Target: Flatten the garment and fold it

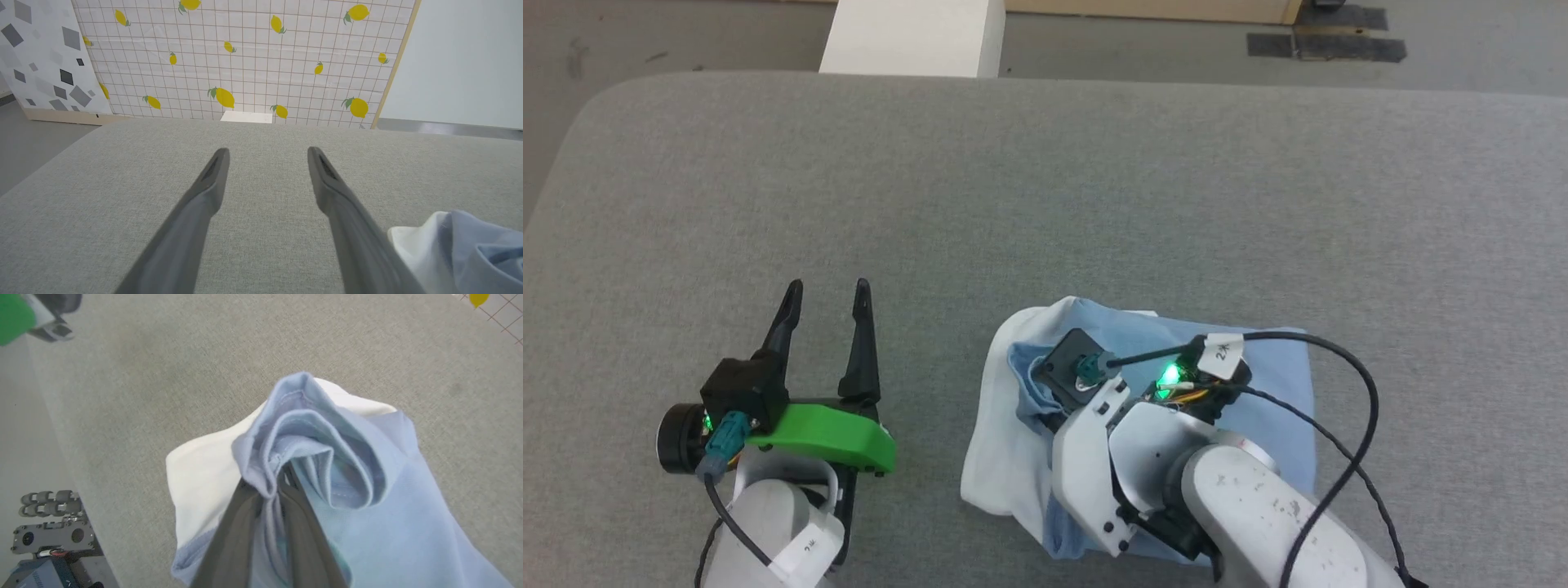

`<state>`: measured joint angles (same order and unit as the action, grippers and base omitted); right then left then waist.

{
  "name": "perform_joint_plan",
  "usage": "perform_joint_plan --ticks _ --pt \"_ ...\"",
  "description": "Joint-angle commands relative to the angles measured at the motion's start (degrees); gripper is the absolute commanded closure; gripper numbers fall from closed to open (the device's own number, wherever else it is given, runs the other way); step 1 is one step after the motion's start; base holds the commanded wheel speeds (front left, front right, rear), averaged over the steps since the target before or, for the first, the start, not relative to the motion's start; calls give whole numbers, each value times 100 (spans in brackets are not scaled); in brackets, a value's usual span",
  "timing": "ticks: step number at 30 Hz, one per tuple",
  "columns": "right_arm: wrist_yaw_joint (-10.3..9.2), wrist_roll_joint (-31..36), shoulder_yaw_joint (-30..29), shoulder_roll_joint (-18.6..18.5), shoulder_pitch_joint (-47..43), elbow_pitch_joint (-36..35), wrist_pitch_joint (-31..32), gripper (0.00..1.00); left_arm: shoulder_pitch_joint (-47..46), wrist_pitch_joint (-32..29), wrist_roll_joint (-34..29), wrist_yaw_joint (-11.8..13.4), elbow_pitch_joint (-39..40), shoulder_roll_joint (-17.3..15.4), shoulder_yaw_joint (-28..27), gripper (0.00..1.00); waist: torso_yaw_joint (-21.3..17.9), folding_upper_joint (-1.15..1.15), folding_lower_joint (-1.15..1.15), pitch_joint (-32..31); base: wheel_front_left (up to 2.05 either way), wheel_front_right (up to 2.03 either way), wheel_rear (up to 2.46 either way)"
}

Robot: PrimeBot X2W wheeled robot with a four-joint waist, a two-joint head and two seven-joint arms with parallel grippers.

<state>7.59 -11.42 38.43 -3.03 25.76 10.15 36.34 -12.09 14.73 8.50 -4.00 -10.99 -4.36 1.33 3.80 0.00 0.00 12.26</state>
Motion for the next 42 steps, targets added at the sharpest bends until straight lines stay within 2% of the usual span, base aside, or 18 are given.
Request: perform_joint_plan --ticks 1,6,13,17,22,25,28,31,37,42 --pt "-10 -135 46 11 106 161 -90 0 -129 27 -57 -30 -14 27 -2 0 70 0 0 77 0 0 0" --pt "-10 -591 180 13 235 384 -373 0 -112 27 -76 -42 -46 44 -57 0 24 0 0 70 0 0 0" --pt "-10 -1185 -290 14 208 -340 -1408 0 9 27 -110 -59 -100 35 -159 0 -200 0 0 -167 0 0 0" --pt "-10 -1140 -1100 14 -145 -910 -2116 0 99 27 -137 -63 -83 30 -204 0 -331 0 0 -343 0 0 0" --pt "-10 -1090 -2623 14 -1030 -1480 -3075 0 212 27 -167 -84 -63 22 -235 0 -451 0 0 -543 0 0 0" --pt "-10 -1234 -3417 14 -1529 -1509 -3376 0 245 27 -175 -98 -55 25 -229 0 -463 0 0 -598 0 0 0" --pt "-10 -1358 -4095 14 -1985 -1191 -3284 0 277 27 -181 -110 -32 29 -226 0 -472 0 0 -626 0 0 0" --pt "-10 -1548 -4290 15 -2190 -816 -2930 0 290 27 -179 -118 -8 37 -221 0 -462 0 0 -612 0 0 0" --pt "-10 -2225 -4067 15 -2300 -82 -2021 0 277 27 -160 -135 -5 58 -207 0 -377 0 0 -544 0 0 0" --pt "-10 -2512 -3817 15 -2153 484 -1464 0 262 27 -145 -139 -14 82 -175 0 -265 0 0 -505 0 0 0"
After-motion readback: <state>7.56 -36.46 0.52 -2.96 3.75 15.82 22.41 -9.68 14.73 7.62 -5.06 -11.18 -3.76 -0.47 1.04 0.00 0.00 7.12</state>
